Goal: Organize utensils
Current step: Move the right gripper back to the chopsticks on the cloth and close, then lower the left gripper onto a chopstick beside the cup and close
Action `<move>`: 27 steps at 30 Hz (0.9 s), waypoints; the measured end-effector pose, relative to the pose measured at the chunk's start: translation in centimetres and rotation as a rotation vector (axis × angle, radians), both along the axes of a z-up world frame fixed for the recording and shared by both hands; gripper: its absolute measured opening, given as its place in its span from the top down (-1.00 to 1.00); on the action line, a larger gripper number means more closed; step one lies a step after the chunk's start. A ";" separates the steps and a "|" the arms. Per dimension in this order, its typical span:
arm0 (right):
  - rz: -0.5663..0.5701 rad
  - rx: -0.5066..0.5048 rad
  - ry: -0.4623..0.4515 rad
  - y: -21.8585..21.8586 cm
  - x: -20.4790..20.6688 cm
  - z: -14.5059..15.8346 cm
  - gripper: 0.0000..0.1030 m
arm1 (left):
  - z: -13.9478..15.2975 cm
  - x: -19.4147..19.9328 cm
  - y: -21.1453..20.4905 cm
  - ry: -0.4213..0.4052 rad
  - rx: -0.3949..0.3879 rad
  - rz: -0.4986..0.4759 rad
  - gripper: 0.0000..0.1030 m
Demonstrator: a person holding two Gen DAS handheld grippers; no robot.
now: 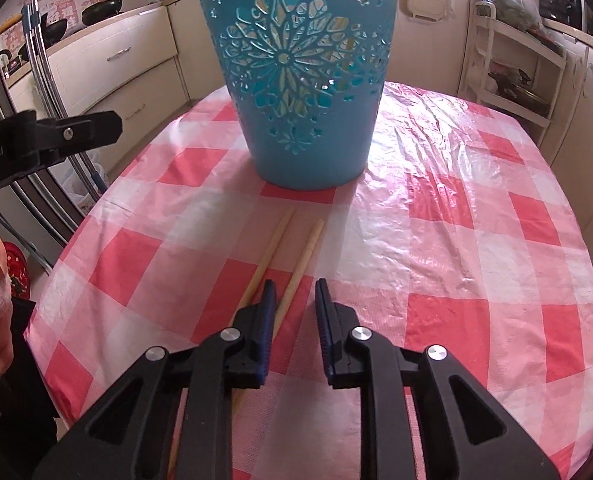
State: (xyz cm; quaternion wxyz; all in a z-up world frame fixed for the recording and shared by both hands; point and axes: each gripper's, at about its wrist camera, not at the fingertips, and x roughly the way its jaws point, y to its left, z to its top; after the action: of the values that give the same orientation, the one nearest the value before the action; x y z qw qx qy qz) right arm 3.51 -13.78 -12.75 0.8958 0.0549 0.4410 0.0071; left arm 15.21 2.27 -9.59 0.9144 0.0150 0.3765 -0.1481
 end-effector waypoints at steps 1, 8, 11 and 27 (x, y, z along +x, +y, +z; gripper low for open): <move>0.005 -0.002 0.002 -0.2 0.0 0.0 0.72 | 0.0 0.0 0.0 0.000 0.002 -0.001 -0.85; 0.078 -0.053 0.030 -1.7 -1.1 0.3 0.82 | -0.5 -0.6 -0.9 0.038 -0.025 -0.086 -0.85; 0.068 -0.043 0.042 -3.2 -1.9 0.4 0.82 | -0.9 -1.6 -2.7 0.063 -0.014 -0.172 -0.85; -0.034 0.104 0.022 -6.9 -2.4 0.0 0.82 | -5.6 -2.6 -10.7 0.200 0.095 -0.256 -0.23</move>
State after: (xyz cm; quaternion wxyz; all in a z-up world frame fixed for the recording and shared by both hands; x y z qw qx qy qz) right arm 1.12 -20.69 -12.74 0.8869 0.1091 0.4487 0.0143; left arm 12.61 -8.42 -15.17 0.8442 0.0913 0.4672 -0.2463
